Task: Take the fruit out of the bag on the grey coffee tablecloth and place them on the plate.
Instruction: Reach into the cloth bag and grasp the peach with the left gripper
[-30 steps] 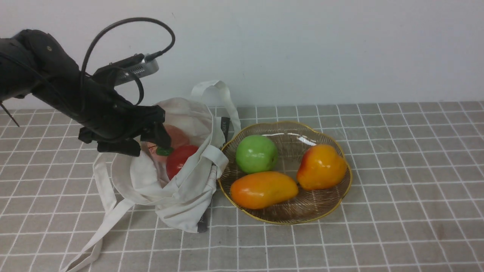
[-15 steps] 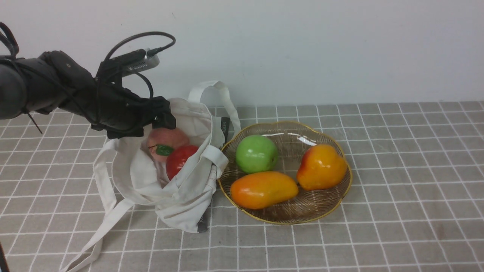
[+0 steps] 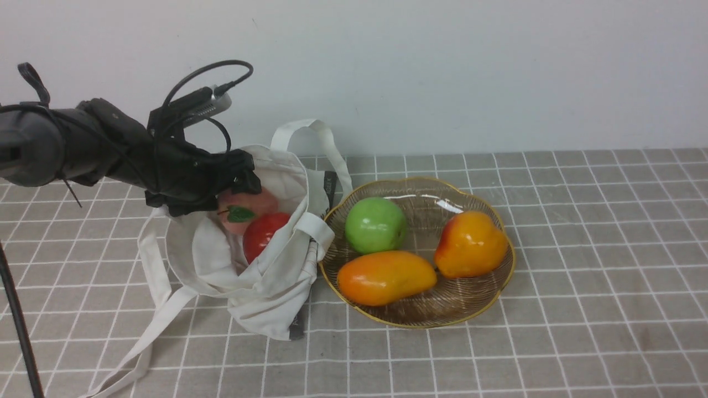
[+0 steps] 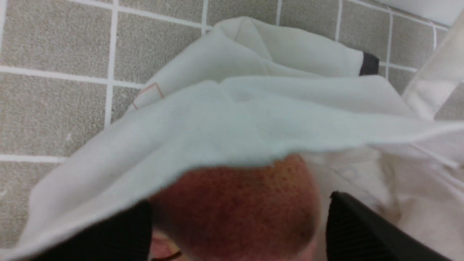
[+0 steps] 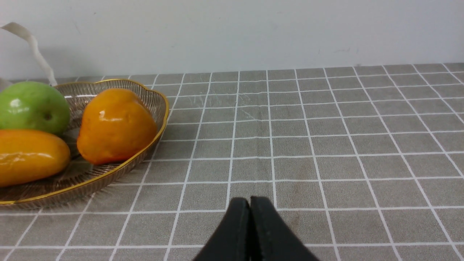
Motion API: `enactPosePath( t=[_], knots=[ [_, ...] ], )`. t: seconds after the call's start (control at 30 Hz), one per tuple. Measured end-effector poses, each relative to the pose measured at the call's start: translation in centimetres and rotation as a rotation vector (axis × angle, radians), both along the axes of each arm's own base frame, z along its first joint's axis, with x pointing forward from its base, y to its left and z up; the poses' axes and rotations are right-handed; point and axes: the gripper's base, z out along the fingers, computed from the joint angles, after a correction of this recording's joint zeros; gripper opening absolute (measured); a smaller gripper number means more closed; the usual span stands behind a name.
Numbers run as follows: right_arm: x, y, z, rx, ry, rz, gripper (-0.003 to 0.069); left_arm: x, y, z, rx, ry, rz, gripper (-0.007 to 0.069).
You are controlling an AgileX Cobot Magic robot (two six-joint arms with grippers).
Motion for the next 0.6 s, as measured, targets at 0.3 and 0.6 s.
enactPosePath(
  t=[0.3,0.6],
  knots=[
    [0.0,0.0,0.0,0.0,0.0,0.0,-0.0015,0.21,-0.04,-0.64,-0.022,0.014,0.018,0.0535],
    [0.0,0.0,0.0,0.0,0.0,0.0,-0.0015,0.16,-0.03,-0.4,-0.019,0.009,0.009,0.0535]
  ],
)
